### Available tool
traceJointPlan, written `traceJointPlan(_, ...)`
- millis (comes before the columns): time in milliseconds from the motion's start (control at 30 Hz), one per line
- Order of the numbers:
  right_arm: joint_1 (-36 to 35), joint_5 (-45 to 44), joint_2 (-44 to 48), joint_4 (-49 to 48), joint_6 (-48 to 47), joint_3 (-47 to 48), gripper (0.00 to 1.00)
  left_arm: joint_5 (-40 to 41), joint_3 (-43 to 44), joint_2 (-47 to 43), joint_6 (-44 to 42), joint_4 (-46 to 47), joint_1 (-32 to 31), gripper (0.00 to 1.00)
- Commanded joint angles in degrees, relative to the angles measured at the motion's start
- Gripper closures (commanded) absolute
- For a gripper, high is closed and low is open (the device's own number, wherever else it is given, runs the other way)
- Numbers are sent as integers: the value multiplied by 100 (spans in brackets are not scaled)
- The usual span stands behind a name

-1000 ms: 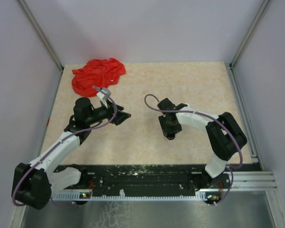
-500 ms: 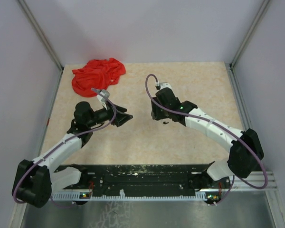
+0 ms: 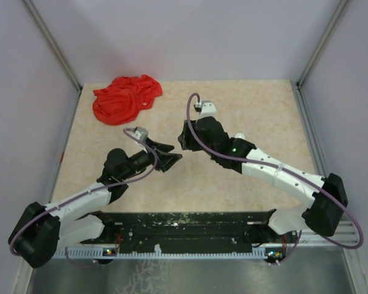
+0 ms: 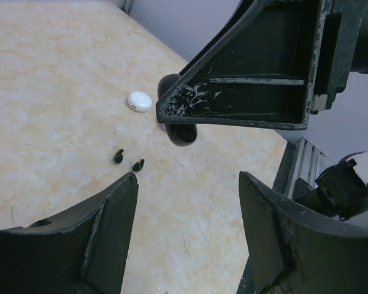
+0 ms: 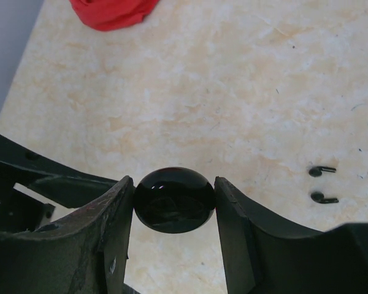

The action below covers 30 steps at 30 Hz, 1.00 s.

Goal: Insert the wireless bluetooth earbuds into the charging case
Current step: Pick up the charging case at the center of the board.

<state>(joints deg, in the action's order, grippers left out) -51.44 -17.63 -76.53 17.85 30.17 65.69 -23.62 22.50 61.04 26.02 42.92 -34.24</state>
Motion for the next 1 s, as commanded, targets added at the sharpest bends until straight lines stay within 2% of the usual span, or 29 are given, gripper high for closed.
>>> traceJointPlan(0, -200, -317, 381, -858, 250, 58, 54, 919, -129, 12, 133, 898, -254, 31)
traceJointPlan(67, -257, -321, 431, -1018, 284, 4, 55, 1071, -141, 95, 149, 1029, -320, 34)
traceJointPlan(200, -354, -351, 444, -1159, 303, -48, 55, 1239, -207, 257, 274, 1483, -374, 47)
traceJointPlan(467, -521, -420, 453, -1349, 420, -215, 55, 1413, -212, 541, 303, 2260, -525, 47)
traceJointPlan(733, -628, -473, 424, -1400, 454, -215, 55, 1542, -198, 641, 168, 2425, -601, 50)
traceJointPlan(800, -657, -466, 412, -1405, 475, -214, 55, 1553, -209, 662, 139, 2504, -602, 54)
traceJointPlan(967, -700, -417, 356, -1416, 511, -224, 54, 1389, -185, 690, -84, 2584, -615, 78)
